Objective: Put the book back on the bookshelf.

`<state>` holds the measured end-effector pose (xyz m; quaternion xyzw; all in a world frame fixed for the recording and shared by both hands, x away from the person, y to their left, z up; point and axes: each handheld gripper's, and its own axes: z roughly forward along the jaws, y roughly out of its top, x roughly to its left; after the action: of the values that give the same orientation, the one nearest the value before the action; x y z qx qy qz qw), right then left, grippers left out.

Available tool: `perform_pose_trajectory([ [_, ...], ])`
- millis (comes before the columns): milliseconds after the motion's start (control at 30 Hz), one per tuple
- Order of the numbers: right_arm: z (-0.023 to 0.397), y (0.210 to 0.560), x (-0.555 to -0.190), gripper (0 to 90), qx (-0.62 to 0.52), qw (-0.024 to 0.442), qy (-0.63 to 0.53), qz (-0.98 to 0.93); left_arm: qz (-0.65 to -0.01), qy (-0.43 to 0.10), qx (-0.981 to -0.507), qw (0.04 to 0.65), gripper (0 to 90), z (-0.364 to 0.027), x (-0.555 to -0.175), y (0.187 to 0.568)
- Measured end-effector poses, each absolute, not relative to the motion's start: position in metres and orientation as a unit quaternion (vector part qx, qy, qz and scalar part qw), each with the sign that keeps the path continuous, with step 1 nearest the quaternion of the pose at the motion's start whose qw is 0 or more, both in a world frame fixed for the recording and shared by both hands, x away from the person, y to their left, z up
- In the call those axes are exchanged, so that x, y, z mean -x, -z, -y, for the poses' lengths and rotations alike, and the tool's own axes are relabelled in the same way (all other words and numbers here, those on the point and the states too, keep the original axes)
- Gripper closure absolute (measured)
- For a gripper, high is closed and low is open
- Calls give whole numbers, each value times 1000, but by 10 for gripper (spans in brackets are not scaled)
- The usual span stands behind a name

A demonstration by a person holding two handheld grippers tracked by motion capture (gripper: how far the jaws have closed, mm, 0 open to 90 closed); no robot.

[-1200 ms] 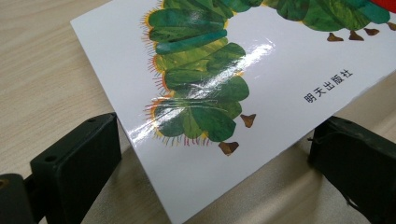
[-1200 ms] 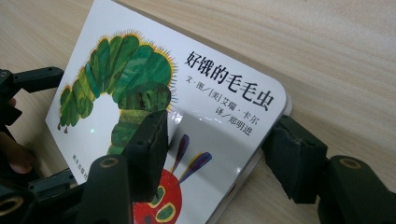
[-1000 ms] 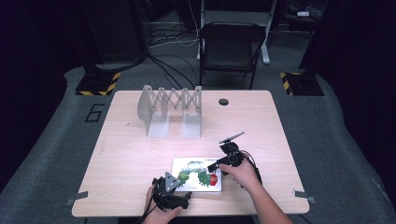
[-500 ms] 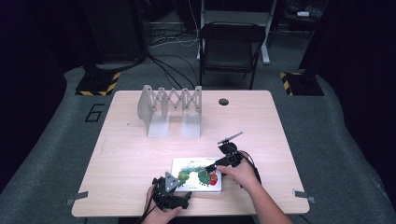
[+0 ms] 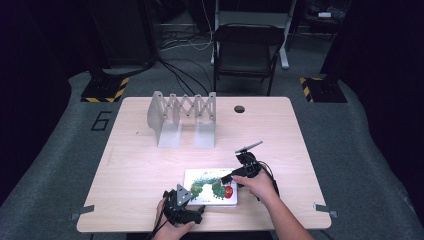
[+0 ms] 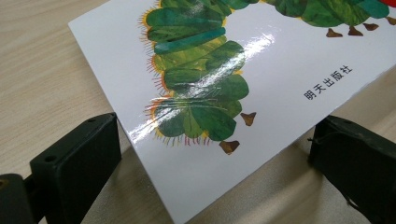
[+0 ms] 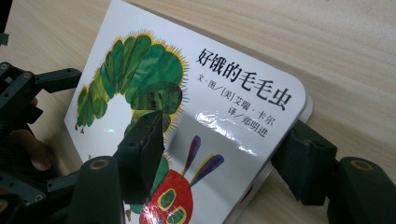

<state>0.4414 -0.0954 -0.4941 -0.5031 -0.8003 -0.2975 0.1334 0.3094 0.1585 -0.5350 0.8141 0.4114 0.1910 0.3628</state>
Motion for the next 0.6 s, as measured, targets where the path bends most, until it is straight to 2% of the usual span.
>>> perform_pose_trajectory([
  [600, 98, 496, -443, 373, 507, 140, 304, 794, -414, -195, -811, 365, 24, -158, -308, 536],
])
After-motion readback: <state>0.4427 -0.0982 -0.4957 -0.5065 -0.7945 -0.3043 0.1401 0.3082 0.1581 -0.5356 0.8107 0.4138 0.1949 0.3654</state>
